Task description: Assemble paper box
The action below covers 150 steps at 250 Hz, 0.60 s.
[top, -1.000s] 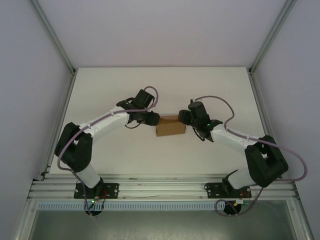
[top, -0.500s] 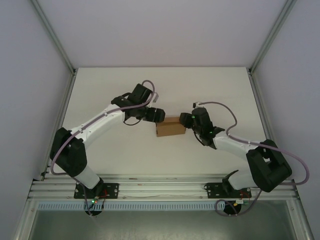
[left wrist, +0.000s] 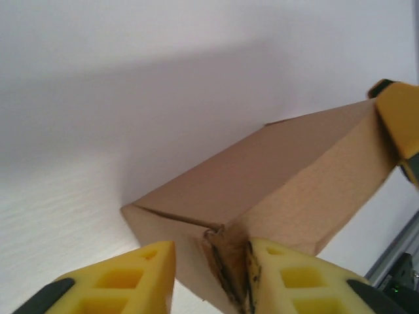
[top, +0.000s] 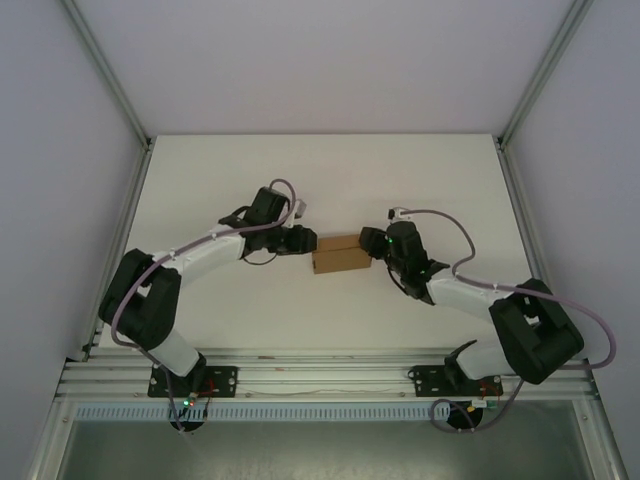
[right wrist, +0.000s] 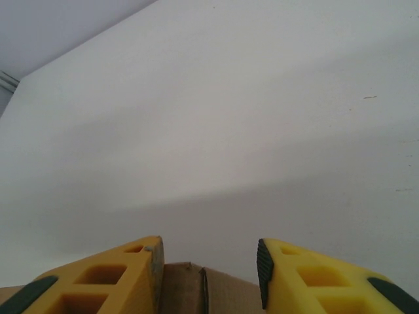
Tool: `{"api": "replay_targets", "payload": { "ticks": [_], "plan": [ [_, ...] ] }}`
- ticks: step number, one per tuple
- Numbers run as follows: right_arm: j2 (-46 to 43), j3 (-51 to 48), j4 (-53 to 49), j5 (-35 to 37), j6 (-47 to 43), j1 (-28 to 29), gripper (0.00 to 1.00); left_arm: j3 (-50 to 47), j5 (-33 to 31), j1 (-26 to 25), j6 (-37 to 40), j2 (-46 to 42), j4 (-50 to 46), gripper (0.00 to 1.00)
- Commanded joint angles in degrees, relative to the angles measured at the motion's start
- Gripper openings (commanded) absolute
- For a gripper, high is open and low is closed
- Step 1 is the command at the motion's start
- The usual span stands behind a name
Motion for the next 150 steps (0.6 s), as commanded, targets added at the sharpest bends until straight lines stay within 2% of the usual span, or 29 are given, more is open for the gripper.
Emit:
{"api": "replay_targets", "payload": {
  "ticks": [1,52,68,87,110,130,143,150],
  "plan": [
    [3.7,-5.2,-9.3,-0.8,-0.4,0.0,0.37,-7.6,-0.5,-0.1,-2.3,3.3,2.9,0.23],
    [2.9,-11.5,-0.9,-1.7,-0.6,0.0,0.25,-15.0,-0.2,-0.2,-3.7,1.3,11.4,0.13],
    [3.0,-12.3,0.9,-2.4,-1.7,0.0,0.21,-15.9,-0.4,-0.4,-3.2,1.3,12.3,0.07],
    [2.7,-13.9,3.6,-1.7,-2.0,0.1,0.12,-15.9,-0.2,-0.9,-2.6,1.6,12.9,0.04],
    [1.1,-15.5,5.4,-1.0,-1.7,0.1,0.11,-15.8,-0.6,-1.5,-2.3,1.0,13.2,0.02],
    [-1.0,-15.5,4.4,-1.4,-1.6,0.0,0.13,-15.2,-1.2,-1.7,-2.0,-0.2,12.7,0.03],
    [-2.6,-15.1,3.0,-1.6,-1.6,0.1,0.17,-14.4,-2.0,-1.7,-1.5,-1.2,11.6,0.17],
    [-3.5,-14.6,1.9,-1.4,-1.7,0.0,0.2,-13.8,-2.4,-1.7,-1.2,-1.7,11.0,0.19]
  ]
}}
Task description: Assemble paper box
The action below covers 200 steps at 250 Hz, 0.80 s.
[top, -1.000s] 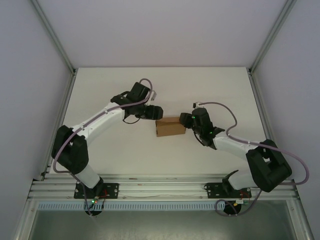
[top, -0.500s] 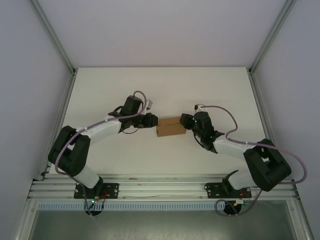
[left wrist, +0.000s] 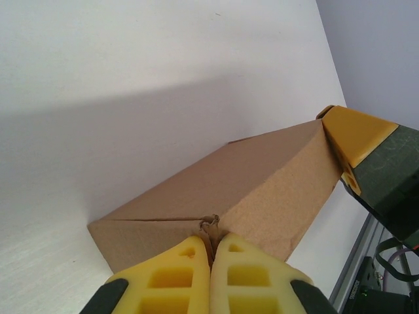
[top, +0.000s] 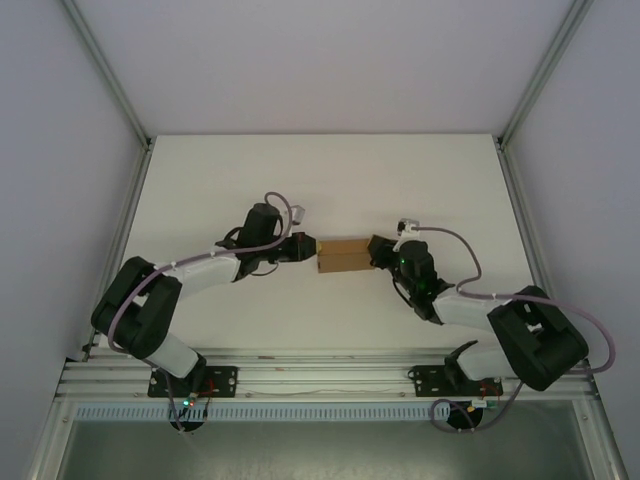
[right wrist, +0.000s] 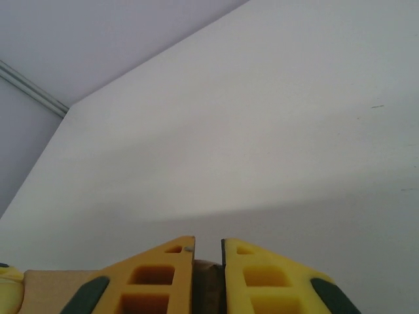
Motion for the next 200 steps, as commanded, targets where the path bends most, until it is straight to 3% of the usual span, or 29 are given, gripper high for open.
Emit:
{"api": "replay_targets", "payload": {
  "ticks": [1,34,80,97,105,113,116,135,167,179,200],
  "plan": [
    [-0.6,-2.8,-16.4,-0.1,-1.9,0.0,0.21,-1.4,-5.5,-0.7,2.5,1.2,-11.4,0.19],
    [-4.2,1.3,-23.7,1.4,-3.2,0.1,0.27,3.9,-8.2,-0.7,4.0,0.0,-15.2,0.33],
    [-7.2,8.8,-33.6,4.1,-3.0,-0.1,0.55,12.4,-10.6,-0.4,5.6,0.3,-21.1,0.59],
    [-8.0,11.6,-36.4,4.7,-3.7,-0.1,0.61,14.8,-11.6,-0.3,6.8,0.0,-23.4,0.66],
    [-8.2,13.0,-37.7,5.2,-3.9,-0.1,0.63,16.0,-12.1,-0.1,7.0,-0.2,-24.5,0.73],
    [-8.4,14.6,-39.4,5.8,-4.2,-0.2,0.66,17.1,-12.8,0.2,7.5,-0.3,-25.8,0.97],
    [-8.4,15.1,-40.0,6.0,-4.4,-0.4,0.67,17.6,-13.0,0.3,7.7,-0.3,-26.2,1.0],
    [-8.3,18.9,-43.3,6.2,-6.6,-0.2,0.73,20.3,-15.0,1.3,8.4,-0.4,-29.0,1.0],
    [-7.9,24.5,-47.6,2.4,-19.0,-0.2,0.95,22.9,-17.4,4.4,9.2,-1.1,-30.6,1.0],
    [-7.5,26.9,-50.1,-2.5,-27.0,-0.2,1.0,23.3,-17.6,6.2,9.2,-1.6,-30.5,1.0],
    [-5.8,32.2,-58.0,-14.4,-42.3,-0.2,1.0,23.4,-17.8,9.5,9.0,-2.1,-30.5,1.0]
  ]
}}
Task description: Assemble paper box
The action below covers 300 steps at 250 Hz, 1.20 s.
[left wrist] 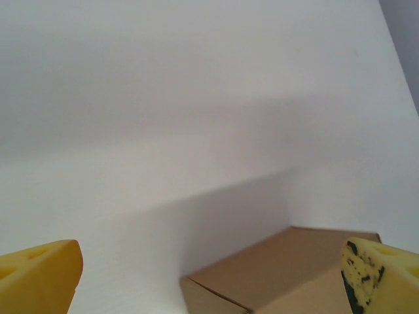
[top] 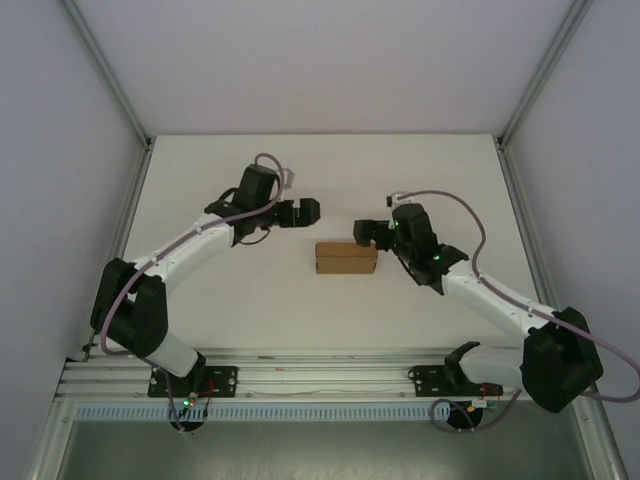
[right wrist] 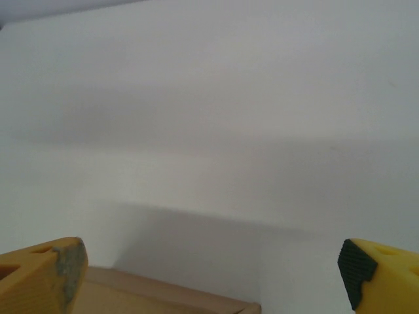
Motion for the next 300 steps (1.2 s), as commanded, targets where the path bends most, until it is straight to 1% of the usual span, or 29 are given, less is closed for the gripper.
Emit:
{"api": "replay_targets", "payload": {
  "ticks": [1,14,23,30,46,80,101,123,143,173,180,200,224,240,259,278,300],
  "plan": [
    [1.3,6.5,-12.6,-14.2,-23.4,-0.1,1.0,1.4,-3.1,4.2,1.1,-2.0,-3.3,1.0],
    [3.5,10.7,-20.2,-20.8,-33.3,-0.1,1.0,1.2,-3.6,6.1,1.1,-2.1,-3.6,1.0],
    [5.5,13.8,-25.9,-23.7,-39.5,-0.1,1.0,1.3,-4.0,7.2,1.1,-2.1,-4.0,1.0],
    [7.3,16.4,-29.9,-24.6,-43.5,0.0,1.0,1.2,-4.5,7.9,1.1,-2.2,-4.5,1.0],
    [11.5,21.7,-35.1,-23.3,-47.9,0.1,1.0,0.8,-5.3,9.6,1.4,-2.7,-5.1,1.0],
    [19.6,30.2,-45.6,-22.2,-57.9,0.9,1.0,-0.9,-7.7,11.3,2.3,-4.8,-6.0,1.0],
    [24.4,34.3,-49.9,-20.1,-61.4,1.7,0.98,-1.2,-9.5,11.9,3.2,-5.7,-7.4,1.0],
    [29.3,38.1,-52.4,-16.6,-62.8,2.5,0.96,-1.4,-10.8,12.1,3.7,-6.3,-8.7,1.0],
    [33.0,40.1,-52.0,-13.1,-62.8,3.2,0.93,-1.9,-11.1,12.2,3.6,-6.8,-8.8,1.0],
    [36.8,42.3,-50.9,-10.1,-63.3,4.2,0.82,-2.9,-10.4,12.3,2.9,-6.8,-8.2,1.0],
    [37.2,42.5,-50.6,-9.9,-63.3,4.4,0.77,-2.9,-10.0,12.3,2.6,-6.6,-8.2,1.0],
    [37.7,42.3,-48.1,-7.8,-62.7,5.0,0.59,-3.0,-9.6,12.3,2.4,-6.4,-8.2,1.0],
    [36.8,40.7,-44.5,-4.2,-62.5,5.7,0.51,-3.2,-9.7,12.3,2.4,-6.6,-8.2,1.0],
    [35.9,39.3,-41.8,-2.0,-62.3,6.0,0.49,-3.3,-9.8,12.3,2.5,-6.9,-8.3,1.0],
    [34.6,37.0,-36.3,1.8,-61.6,6.4,0.44,-3.6,-10.6,12.3,2.5,-7.3,-8.4,1.0],
    [33.0,33.5,-28.4,6.3,-62.2,6.9,0.44,-4.0,-11.3,12.3,2.5,-7.8,-8.2,1.0],
    [32.0,29.3,-19.9,10.7,-65.1,7.6,0.44,-4.4,-11.7,12.3,2.6,-8.3,-8.0,1.0]
  ]
}}
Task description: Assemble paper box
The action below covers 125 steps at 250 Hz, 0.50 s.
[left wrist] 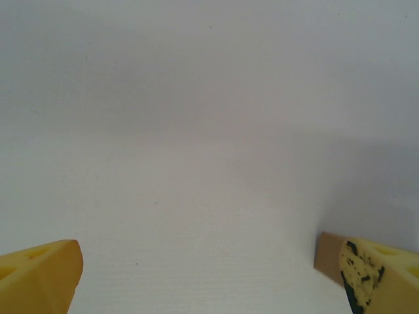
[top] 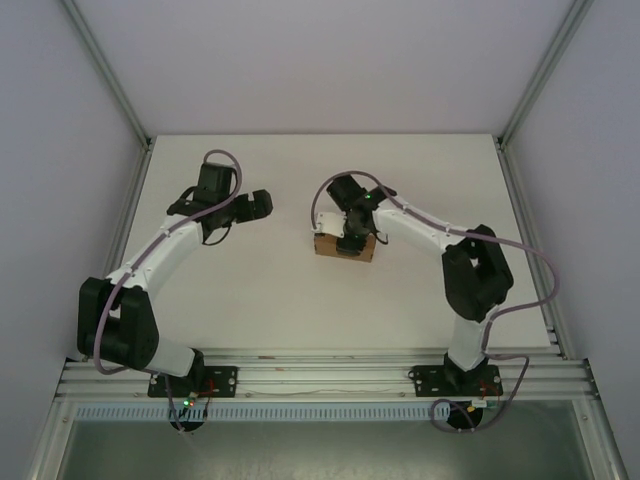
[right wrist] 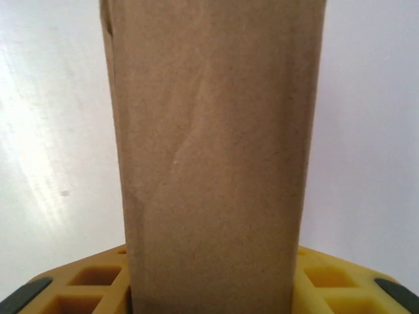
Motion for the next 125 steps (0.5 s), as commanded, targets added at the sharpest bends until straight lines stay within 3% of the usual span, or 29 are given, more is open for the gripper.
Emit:
{"api": "replay_targets", "payload": {
  "ticks": [1,61,125],
  "plan": [
    [-2.5,-4.5,13.9,10.3,-2.9,0.8,0.44,-1.0,-2.2,0.6,0.3,-2.3,-0.5,1.0],
    [-3.1,-12.7,26.0,14.1,-8.4,2.7,0.48,-2.4,-3.5,0.6,0.5,-3.9,-0.8,1.0],
    [-7.8,-15.9,19.6,14.2,-2.1,5.5,0.9,-3.0,-4.7,0.7,0.9,-4.7,0.0,1.0]
  ]
}}
